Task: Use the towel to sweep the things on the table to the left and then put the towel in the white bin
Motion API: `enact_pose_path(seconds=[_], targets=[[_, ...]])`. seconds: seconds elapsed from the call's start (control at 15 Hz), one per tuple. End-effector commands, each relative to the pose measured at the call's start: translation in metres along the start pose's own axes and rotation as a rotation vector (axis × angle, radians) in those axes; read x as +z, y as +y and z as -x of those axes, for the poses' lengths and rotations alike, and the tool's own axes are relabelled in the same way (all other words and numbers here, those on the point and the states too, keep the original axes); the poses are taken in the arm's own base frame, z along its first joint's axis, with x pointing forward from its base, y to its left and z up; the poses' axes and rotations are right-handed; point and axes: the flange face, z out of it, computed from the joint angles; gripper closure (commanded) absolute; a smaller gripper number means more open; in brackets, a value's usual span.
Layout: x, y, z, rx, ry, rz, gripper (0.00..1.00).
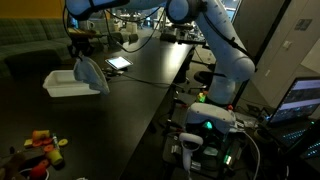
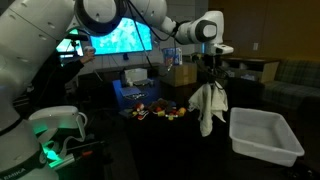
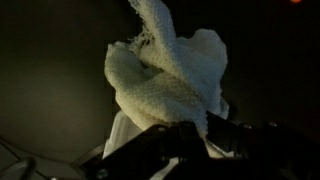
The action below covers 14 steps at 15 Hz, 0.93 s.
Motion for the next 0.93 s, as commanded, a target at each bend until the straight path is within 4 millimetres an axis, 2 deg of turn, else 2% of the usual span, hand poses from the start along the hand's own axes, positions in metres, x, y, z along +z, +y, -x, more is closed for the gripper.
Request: enact_pose_path(seconds=[0.0,0.27,0.47,0.67,0.87], targets=[[-0.011,-0.002,-0.043,0.029,0.104,-0.067,0.92],[-0.019,0.000,-0.076,0.074,0.257,-0.128,0.92],[-0.014,0.007,-0.095,0.105,0.333,-0.150,0.92],[0.002,0.017,-0.107,0.149,0.366,-0.144,0.92],[0.030,0.029,-0.115,0.186,0.366,-0.106,0.92]])
